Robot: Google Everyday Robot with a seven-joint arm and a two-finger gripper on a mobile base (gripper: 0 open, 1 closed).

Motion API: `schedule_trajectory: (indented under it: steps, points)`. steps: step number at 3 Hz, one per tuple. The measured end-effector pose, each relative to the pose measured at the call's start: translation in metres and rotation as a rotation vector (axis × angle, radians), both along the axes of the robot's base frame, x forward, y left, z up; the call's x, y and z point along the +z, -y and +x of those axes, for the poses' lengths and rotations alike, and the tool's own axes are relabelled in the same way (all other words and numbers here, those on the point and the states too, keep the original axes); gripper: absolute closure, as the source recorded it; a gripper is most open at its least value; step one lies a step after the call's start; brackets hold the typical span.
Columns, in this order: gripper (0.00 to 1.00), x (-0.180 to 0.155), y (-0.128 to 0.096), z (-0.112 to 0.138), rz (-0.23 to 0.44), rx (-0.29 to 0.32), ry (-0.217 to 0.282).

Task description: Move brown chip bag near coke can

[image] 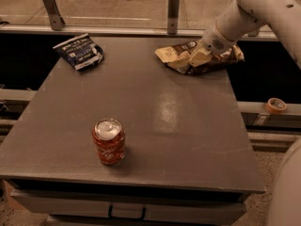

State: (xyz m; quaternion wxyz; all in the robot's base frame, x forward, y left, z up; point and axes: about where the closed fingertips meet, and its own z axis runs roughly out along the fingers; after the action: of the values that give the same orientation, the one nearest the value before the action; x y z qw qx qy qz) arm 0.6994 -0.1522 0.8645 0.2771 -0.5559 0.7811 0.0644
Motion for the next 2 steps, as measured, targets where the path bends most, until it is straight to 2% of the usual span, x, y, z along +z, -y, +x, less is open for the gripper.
schedule_trajectory:
  steps: [1,2]
  points:
    - [1.0,0.0,-0.01,-0.011,0.008,0.021,-0.012]
    - [1.0,0.036,-0.034,-0.03,0.046,0.1,0.013]
